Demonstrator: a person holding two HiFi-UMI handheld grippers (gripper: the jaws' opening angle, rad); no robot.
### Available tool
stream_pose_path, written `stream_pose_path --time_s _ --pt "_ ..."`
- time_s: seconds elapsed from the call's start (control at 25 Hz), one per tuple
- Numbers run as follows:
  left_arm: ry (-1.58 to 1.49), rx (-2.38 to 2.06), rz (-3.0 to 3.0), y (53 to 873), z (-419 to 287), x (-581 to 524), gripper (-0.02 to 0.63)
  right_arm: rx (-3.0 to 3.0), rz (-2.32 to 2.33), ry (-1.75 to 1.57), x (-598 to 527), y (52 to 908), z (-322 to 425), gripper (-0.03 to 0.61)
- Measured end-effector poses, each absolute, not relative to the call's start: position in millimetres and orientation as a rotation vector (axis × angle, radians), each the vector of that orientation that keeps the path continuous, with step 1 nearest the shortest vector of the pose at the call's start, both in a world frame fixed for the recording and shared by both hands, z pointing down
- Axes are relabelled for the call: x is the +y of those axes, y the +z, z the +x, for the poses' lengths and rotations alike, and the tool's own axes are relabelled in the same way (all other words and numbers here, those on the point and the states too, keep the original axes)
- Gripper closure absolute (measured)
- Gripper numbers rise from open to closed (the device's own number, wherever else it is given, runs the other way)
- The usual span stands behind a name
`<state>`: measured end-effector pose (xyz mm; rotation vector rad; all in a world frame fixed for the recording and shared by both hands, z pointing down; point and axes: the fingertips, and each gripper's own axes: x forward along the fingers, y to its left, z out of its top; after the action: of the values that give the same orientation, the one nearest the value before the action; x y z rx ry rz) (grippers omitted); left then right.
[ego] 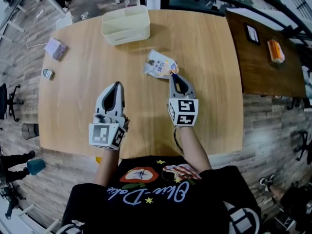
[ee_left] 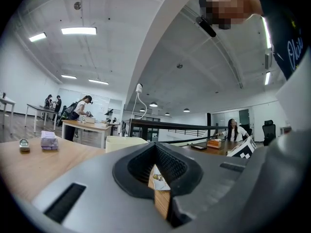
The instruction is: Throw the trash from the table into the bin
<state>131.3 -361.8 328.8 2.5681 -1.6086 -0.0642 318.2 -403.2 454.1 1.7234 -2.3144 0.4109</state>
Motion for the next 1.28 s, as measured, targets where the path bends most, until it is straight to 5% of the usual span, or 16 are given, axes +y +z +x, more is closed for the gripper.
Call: stream_pose_path --time_s 1.28 --pt "-0.136 -1.736 2.576 298 106 -255 0.603 -2.545 1.561 0.279 -299 405 269 0.561"
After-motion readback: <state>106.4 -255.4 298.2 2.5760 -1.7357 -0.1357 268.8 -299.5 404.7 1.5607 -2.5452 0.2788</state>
